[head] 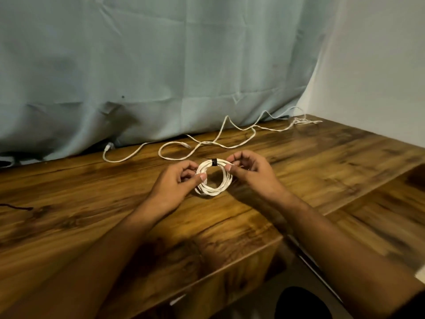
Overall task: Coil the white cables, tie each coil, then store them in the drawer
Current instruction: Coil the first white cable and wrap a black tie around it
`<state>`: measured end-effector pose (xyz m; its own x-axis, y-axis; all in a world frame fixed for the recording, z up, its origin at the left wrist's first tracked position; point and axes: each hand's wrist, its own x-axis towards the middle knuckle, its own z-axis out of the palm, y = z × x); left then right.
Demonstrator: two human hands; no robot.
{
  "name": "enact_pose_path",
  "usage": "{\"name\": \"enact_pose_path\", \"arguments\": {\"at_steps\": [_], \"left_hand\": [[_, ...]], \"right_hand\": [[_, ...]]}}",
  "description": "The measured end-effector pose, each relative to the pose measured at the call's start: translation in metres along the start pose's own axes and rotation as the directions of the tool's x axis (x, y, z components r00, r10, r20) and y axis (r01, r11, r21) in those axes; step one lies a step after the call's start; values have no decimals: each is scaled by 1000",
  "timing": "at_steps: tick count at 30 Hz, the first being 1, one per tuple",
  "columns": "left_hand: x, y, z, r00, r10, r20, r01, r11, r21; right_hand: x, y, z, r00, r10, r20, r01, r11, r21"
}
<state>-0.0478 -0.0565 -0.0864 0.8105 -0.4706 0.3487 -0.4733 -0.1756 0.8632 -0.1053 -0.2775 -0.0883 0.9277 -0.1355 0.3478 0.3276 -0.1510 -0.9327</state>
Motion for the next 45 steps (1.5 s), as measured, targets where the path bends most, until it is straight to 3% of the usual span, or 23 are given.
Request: {"name": "enact_pose_path", "arguments": {"at_steps": [5, 10, 16, 22, 26, 28, 33, 37, 41, 45], "left_hand": [[1, 32, 59, 989, -43, 144, 73, 975, -212], [2, 69, 138, 943, -55, 329, 164, 936, -313], [-7, 105, 240, 838, -30, 545, 224, 929, -294], [-36, 135, 330, 707, -29, 707, 250, 945, -211], [-61, 149, 377, 620, -33, 784, 186, 977, -106], [-74, 153, 395, 569, -35, 822, 100, 995, -28], [-97, 151, 426, 443, -113, 890, -71, 984, 160], [-109, 160, 439, 344, -143, 928, -211, 951, 224], [-119, 163, 451, 354, -141, 925, -361, 891, 274], [-124, 164, 457, 362, -188, 913, -297, 905, 304]], "right_hand": [[-33, -33, -70, 1000, -12, -17, 9, 990, -143], [-90, -60, -145, 995, 31, -92, -55, 963, -265], [-180, -80, -234, 969, 106, -221, -186, 906, -380], [-276, -89, -292, 890, 274, -363, -418, 809, -414], [-331, -89, -315, 810, 393, -436, -573, 691, -441], [-355, -86, -320, 780, 424, -460, -624, 575, -529], [-388, -79, -316, 720, 557, -415, -654, 341, -676], [-398, -72, -314, 624, 676, -392, -698, 257, -669], [-398, -65, -312, 580, 707, -404, -712, 199, -674], [-397, -62, -312, 555, 723, -412, -703, 144, -696]]}}
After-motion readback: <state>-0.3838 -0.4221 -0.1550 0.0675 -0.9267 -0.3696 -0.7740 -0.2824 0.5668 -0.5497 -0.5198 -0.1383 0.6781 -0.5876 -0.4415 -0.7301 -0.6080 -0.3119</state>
